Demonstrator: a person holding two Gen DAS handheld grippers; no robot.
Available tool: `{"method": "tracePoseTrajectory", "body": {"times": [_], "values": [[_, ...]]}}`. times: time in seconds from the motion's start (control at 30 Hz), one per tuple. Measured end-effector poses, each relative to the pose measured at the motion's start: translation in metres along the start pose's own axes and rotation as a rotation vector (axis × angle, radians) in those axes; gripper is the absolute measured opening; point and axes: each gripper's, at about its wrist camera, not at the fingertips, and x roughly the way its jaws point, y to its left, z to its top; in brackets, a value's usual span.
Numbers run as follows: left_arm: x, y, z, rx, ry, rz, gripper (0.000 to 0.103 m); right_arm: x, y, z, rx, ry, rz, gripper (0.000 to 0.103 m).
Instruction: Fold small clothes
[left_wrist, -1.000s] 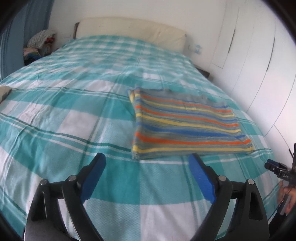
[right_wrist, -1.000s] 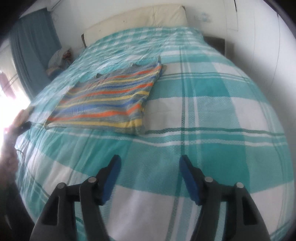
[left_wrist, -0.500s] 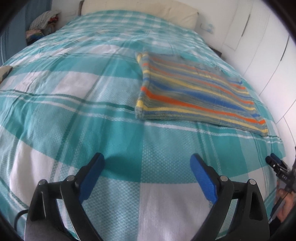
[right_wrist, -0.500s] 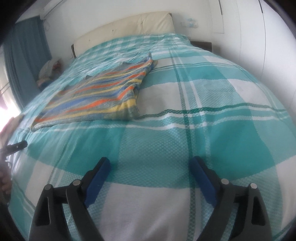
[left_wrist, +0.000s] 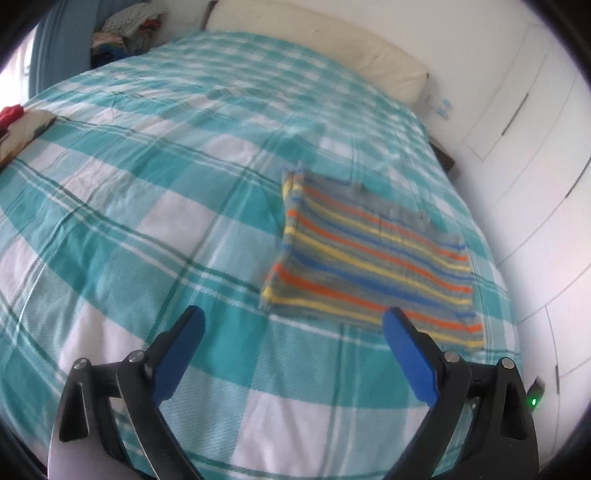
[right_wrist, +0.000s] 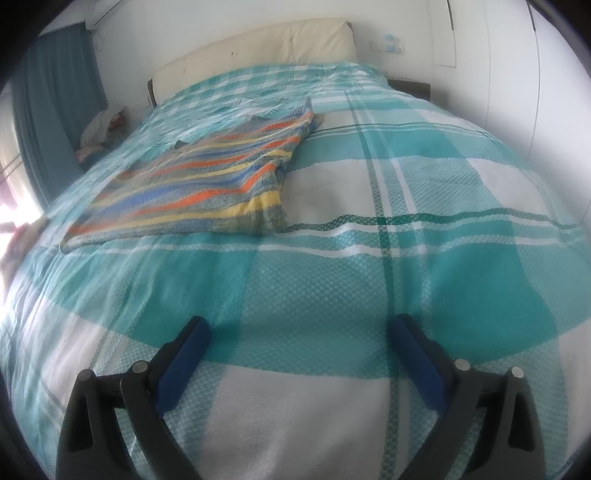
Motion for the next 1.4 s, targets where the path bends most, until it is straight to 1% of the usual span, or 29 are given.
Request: {"method": "tracePoseTrajectory", "body": {"times": [0.07, 0.13, 0.17, 0.23, 0.27, 0.3, 0.37, 0.4, 0.47, 0.57, 0.63, 0.67, 0.77, 0.83, 0.87, 0.9, 0.93, 0.97, 1.0, 1.03, 1.07, 1.1, 1.13, 1.17, 1.23, 1.27, 1.3, 1.33, 1.4], "values": [[0.019, -0.015, -0.007, -0.02, -0.04, 0.012, 0.099, 0.0, 0.0, 0.0, 0.002, -0.001, 0.001, 0.098], [0.051, -0.028, -0.021, 0.029, -0.068, 0.016, 0.099, 0.0, 0.0, 0.0, -0.001, 0.0, -0.002, 0.098], [0.065, -0.031, -0.029, 0.06, -0.062, 0.038, 0.098, -0.001, 0.0, 0.0, -0.001, 0.001, -0.002, 0.098], [0.092, -0.033, -0.049, 0.116, -0.02, 0.118, 0.098, -0.001, 0.0, 0.0, -0.002, 0.001, -0.002, 0.098], [0.099, -0.029, -0.059, 0.133, -0.003, 0.136, 0.098, -0.001, 0.0, 0.0, -0.001, 0.001, -0.002, 0.098], [0.098, -0.025, -0.064, 0.143, -0.012, 0.13, 0.098, -0.001, 0.0, 0.0, -0.001, 0.0, -0.001, 0.098], [0.083, -0.019, -0.066, 0.134, -0.059, 0.091, 0.099, -0.002, 0.001, 0.0, -0.004, 0.0, -0.002, 0.098], [0.076, -0.014, -0.066, 0.131, -0.078, 0.088, 0.099, -0.002, 0.002, 0.0, -0.005, 0.002, -0.004, 0.099], [0.07, -0.006, -0.065, 0.134, -0.103, 0.116, 0.099, -0.001, 0.003, 0.0, -0.008, 0.004, -0.01, 0.099], [0.068, 0.004, -0.061, 0.129, -0.049, 0.127, 0.098, 0.0, 0.006, 0.001, -0.021, 0.01, -0.026, 0.1], [0.056, 0.002, -0.053, 0.161, -0.03, 0.13, 0.098, -0.001, 0.007, 0.0, -0.026, 0.008, -0.035, 0.1], [0.043, 0.001, -0.045, 0.157, -0.048, 0.121, 0.098, -0.001, 0.007, 0.0, -0.027, 0.007, -0.036, 0.1], [-0.002, 0.003, -0.006, 0.088, -0.105, 0.087, 0.098, -0.001, 0.007, 0.0, -0.028, 0.007, -0.036, 0.1], [-0.033, 0.0, 0.022, 0.08, -0.091, 0.106, 0.098, -0.002, 0.007, -0.001, -0.028, 0.001, -0.037, 0.1], [-0.047, -0.002, 0.032, 0.103, -0.07, 0.12, 0.098, -0.003, 0.007, -0.001, -0.029, 0.0, -0.039, 0.1], [-0.059, -0.006, 0.041, 0.152, -0.041, 0.128, 0.099, -0.003, 0.008, -0.001, -0.03, -0.001, -0.041, 0.1], [-0.07, -0.013, 0.047, 0.23, -0.009, 0.138, 0.099, -0.003, 0.008, -0.001, -0.03, 0.0, -0.04, 0.1], [-0.077, -0.021, 0.048, 0.328, 0.019, 0.158, 0.1, -0.004, 0.008, -0.001, -0.03, 0.0, -0.04, 0.1], [-0.082, -0.028, 0.046, 0.414, 0.031, 0.183, 0.101, -0.004, 0.008, -0.001, -0.03, -0.001, -0.041, 0.1], [-0.084, -0.034, 0.043, 0.469, 0.024, 0.209, 0.102, -0.003, 0.008, -0.001, -0.031, 0.0, -0.041, 0.1], [-0.082, -0.037, 0.038, 0.491, 0.009, 0.225, 0.102, -0.003, 0.008, -0.001, -0.031, 0.001, -0.042, 0.1], [-0.074, -0.04, 0.03, 0.492, 0.002, 0.219, 0.102, -0.004, 0.008, -0.001, -0.032, 0.002, -0.043, 0.1], [-0.06, -0.04, 0.022, 0.476, 0.01, 0.191, 0.102, -0.004, 0.008, -0.001, -0.033, 0.004, -0.045, 0.1], [-0.044, -0.038, 0.013, 0.44, 0.02, 0.145, 0.102, -0.003, 0.008, -0.001, -0.035, 0.005, -0.046, 0.1], [-0.009, -0.03, -0.012, 0.345, 0.017, 0.059, 0.102, -0.003, 0.007, 0.0, -0.037, 0.006, -0.048, 0.101], [0.011, -0.026, -0.026, 0.307, 0.02, 0.041, 0.101, -0.003, 0.007, 0.0, -0.036, 0.006, -0.046, 0.101], [0.03, -0.023, -0.04, 0.29, 0.022, 0.037, 0.101, -0.003, 0.007, -0.001, -0.034, 0.005, -0.042, 0.101], [0.046, -0.02, -0.052, 0.29, 0.031, 0.051, 0.101, -0.003, 0.006, -0.001, -0.031, 0.003, -0.037, 0.101], [0.073, -0.017, -0.074, 0.316, 0.046, 0.101, 0.101, -0.004, 0.006, -0.001, -0.027, 0.0, -0.029, 0.101]]}}
